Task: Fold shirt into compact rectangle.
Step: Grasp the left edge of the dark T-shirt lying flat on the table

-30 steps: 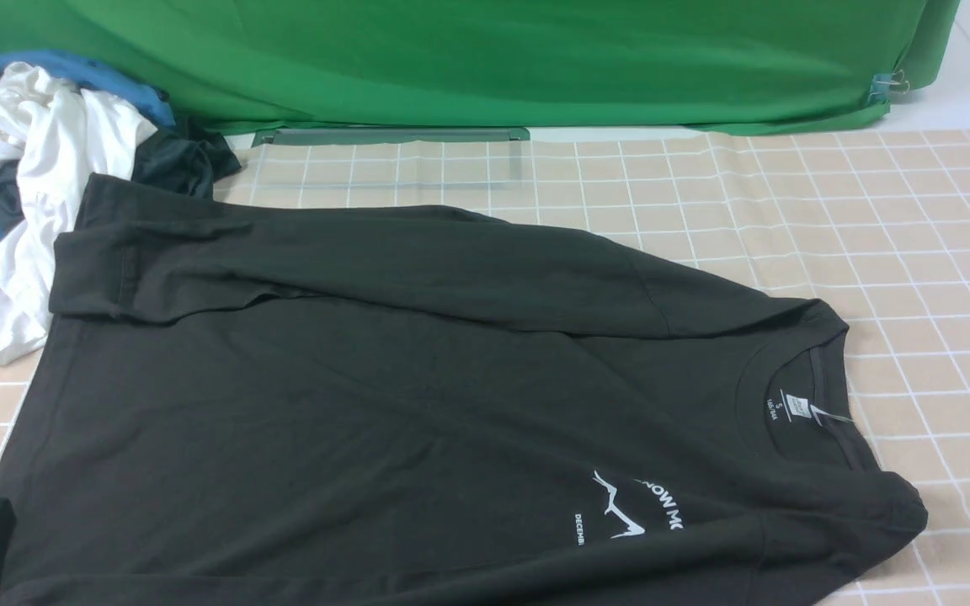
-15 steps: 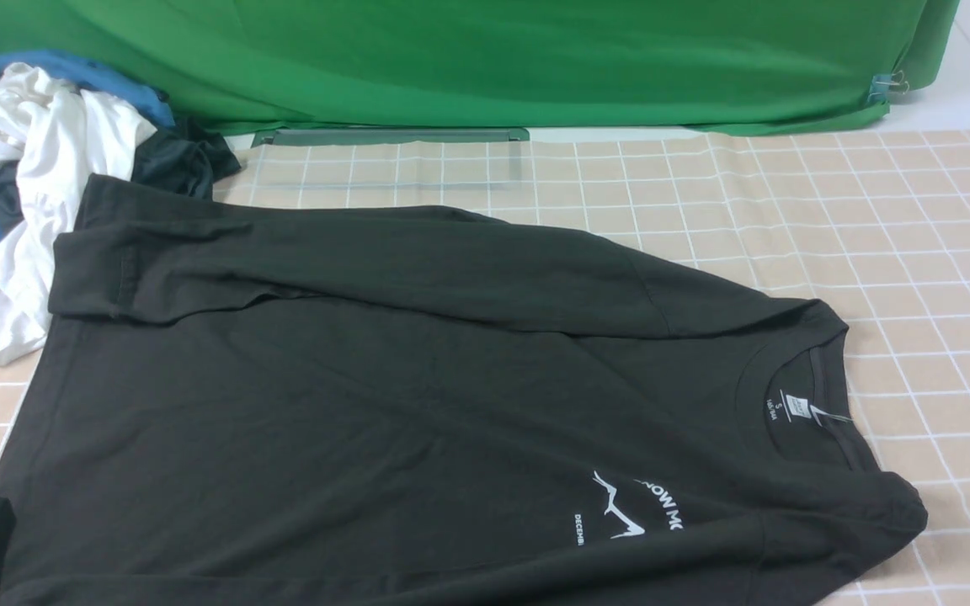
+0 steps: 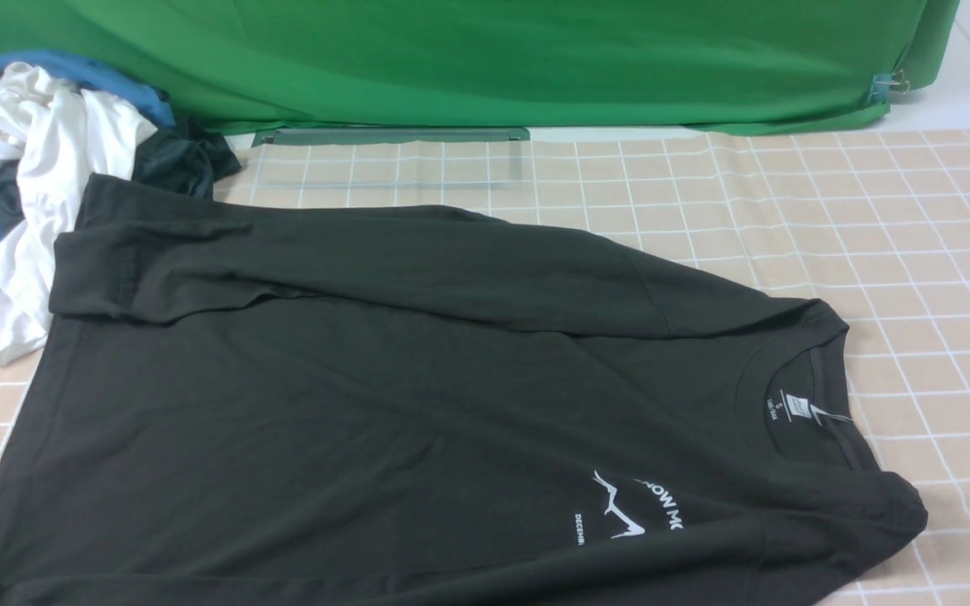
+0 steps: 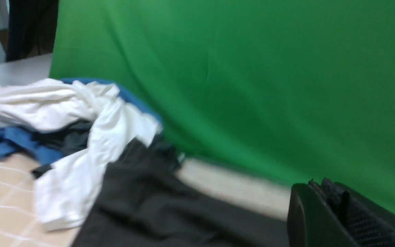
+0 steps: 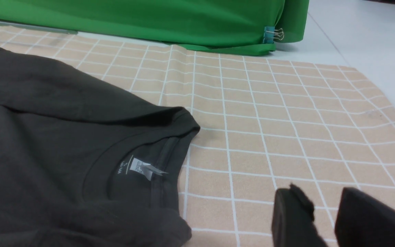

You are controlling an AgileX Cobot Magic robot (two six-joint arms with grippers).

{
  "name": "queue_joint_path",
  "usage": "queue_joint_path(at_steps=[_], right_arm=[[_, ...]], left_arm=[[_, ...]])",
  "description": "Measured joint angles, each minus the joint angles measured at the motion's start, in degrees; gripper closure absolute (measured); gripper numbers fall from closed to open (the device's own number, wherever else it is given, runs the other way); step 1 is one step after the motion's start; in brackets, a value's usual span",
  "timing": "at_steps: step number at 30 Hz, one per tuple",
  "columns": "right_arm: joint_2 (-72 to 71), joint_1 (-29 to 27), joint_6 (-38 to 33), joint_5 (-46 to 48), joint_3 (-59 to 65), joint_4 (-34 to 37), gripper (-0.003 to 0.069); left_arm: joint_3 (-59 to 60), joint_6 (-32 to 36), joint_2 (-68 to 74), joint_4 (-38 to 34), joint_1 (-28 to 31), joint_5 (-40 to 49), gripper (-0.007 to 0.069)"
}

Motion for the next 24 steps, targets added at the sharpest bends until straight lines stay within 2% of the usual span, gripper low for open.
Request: queue_joint_path(at_steps=[3, 8, 10, 15, 17, 18, 21, 22, 24], right_arm=[[0.0, 0.0, 4.4, -3.3, 0.0, 0.3, 0.0420], [0.0, 0.0, 23.3, -16.1, 0.0, 1.1, 0.0420], [0.0, 0.0, 28.3, -19.9, 0.0, 1.2, 0.0420], [0.0, 0.0, 31.6, -23.5, 0.0, 1.3, 0.0422], [0.0, 0.0, 31.8, -25.4, 0.0, 1.3, 0.0422], [0.0, 0.0, 32.0, -26.0, 0.0, 1.3, 0.0422], [0.0, 0.0, 32.3, -33.3, 0.0, 1.3, 0.0424], [0.0, 0.0, 32.4, -35.1, -0.1, 1.3, 0.0430], [0.1, 0.0, 32.5, -32.5, -2.5, 1.3, 0.0463]], left_arm=[[0.0, -2.5, 0.0, -4.5, 0.0, -6.1, 0.0602], [0.0, -8.7, 0.0, -5.6, 0.0, -13.8, 0.0602], [0.0, -11.0, 0.0, -5.5, 0.0, -16.0, 0.0602], [-0.1, -16.0, 0.0, -3.0, 0.0, -27.4, 0.0602], [-1.9, -17.0, 0.0, -0.3, 0.0, -27.9, 0.0602], [-3.1, -17.1, -0.1, 0.9, 0.0, -27.5, 0.0602], [-12.9, -17.4, 1.6, 6.7, 0.0, -15.9, 0.0602], [-16.0, -17.4, 2.9, 7.9, 0.0, -9.2, 0.0602], [-24.6, -16.5, 9.4, 11.4, 0.0, 7.8, 0.0602]])
